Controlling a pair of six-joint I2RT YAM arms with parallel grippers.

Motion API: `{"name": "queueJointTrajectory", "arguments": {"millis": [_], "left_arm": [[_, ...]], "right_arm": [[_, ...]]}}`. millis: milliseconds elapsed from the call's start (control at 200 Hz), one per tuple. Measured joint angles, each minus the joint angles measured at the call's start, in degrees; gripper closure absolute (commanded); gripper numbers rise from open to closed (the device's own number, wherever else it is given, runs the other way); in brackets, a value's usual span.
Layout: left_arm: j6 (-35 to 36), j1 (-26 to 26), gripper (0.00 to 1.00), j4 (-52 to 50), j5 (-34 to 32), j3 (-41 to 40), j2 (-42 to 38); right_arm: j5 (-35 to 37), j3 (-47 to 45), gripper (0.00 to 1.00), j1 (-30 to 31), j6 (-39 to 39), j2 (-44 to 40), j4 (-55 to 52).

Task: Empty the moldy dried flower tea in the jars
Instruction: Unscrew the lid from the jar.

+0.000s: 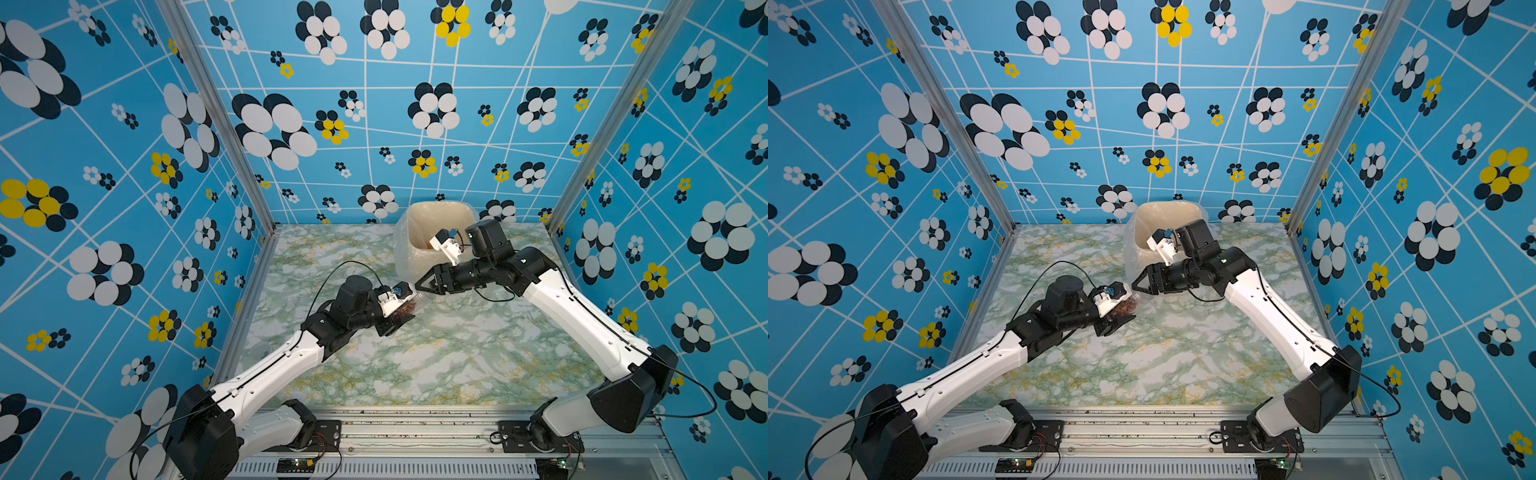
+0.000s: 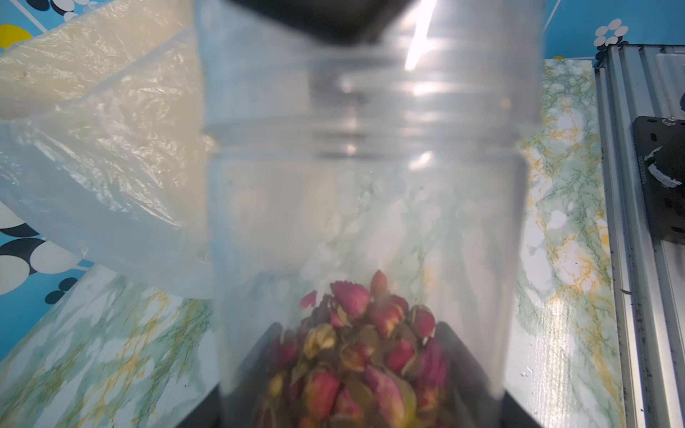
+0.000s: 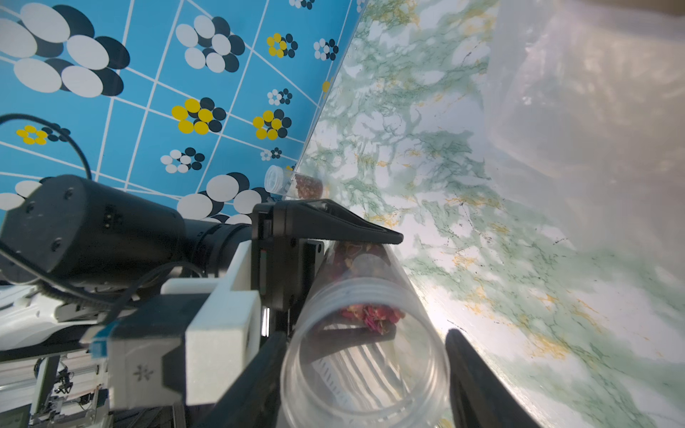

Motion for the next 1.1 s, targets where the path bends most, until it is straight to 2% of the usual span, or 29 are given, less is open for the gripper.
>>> {"name": "queueJointTrajectory", "arguments": {"millis": [110, 270, 460, 620, 855, 1099], "left_arm": [[-0.5, 0.1, 0.82, -0.5, 3.1, 0.1, 0.8], [-2.1, 0.4, 0.83, -1.3, 11.6, 0.8, 2.7], [-4.4, 0.9, 0.83, -1.2, 21.7, 2.1, 4.4], [-5.9, 1.3, 0.83, -1.2, 26.8, 2.2, 5.4], [-6.7, 2.1, 0.83, -1.2, 31.3, 2.2, 6.8], [-7.4, 2.3, 0.83, -1.2, 32.4, 2.2, 7.3]], "right_arm": [[-0.6, 0.1, 0.64, 0.0, -5.6, -0.1, -1.8], [-1.3, 0.1, 0.79, 0.1, -19.7, -1.7, -5.8], [-1.2, 0.1, 0.78, 0.8, -36.3, -5.0, -8.2], [-1.7, 0.1, 0.76, 1.3, -45.5, -5.3, -9.7], [-2.4, 0.2, 0.73, 1.4, -52.9, -5.2, -10.7], [-2.7, -3.3, 0.74, 1.4, -54.8, -7.3, -6.6]]}}
